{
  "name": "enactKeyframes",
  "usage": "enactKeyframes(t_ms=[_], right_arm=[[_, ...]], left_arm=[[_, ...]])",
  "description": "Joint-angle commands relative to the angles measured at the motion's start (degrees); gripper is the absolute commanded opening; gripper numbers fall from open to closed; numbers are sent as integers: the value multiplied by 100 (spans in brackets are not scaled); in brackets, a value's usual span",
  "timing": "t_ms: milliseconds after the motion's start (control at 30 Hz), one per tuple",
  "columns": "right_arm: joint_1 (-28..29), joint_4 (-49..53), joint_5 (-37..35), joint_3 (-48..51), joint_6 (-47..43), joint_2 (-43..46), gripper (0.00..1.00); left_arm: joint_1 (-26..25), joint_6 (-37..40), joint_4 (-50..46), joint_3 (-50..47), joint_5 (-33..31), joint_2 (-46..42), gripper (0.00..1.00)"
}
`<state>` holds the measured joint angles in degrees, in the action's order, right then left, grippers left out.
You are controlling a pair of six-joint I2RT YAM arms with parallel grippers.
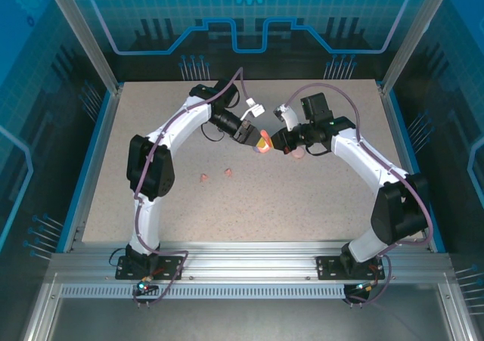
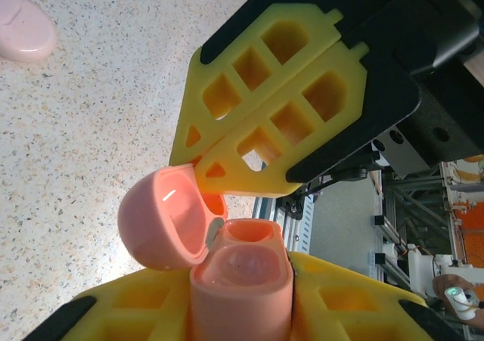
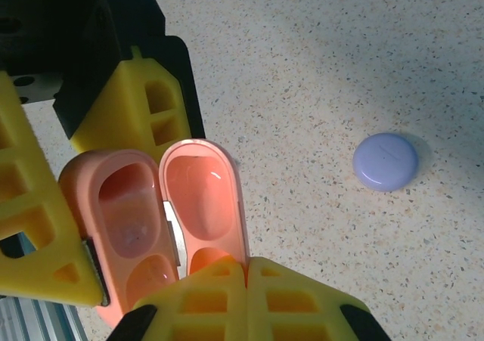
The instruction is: Insert wireless bluetooth earbuds into charging case
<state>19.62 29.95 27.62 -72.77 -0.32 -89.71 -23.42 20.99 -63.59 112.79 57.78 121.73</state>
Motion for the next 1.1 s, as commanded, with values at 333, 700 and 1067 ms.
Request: enactKeyframes(t_ms=[333, 700, 1067], right_arm=[[51, 54, 15, -149, -76, -108, 0], [64, 32, 60, -156, -54, -82, 0], [60, 39, 40, -158, -58, -90, 0]], left_arm=[[182, 120, -52, 177, 339, -64, 37], [136, 107, -48, 182, 385, 44, 37], [63, 161, -165, 258, 388, 184, 38]])
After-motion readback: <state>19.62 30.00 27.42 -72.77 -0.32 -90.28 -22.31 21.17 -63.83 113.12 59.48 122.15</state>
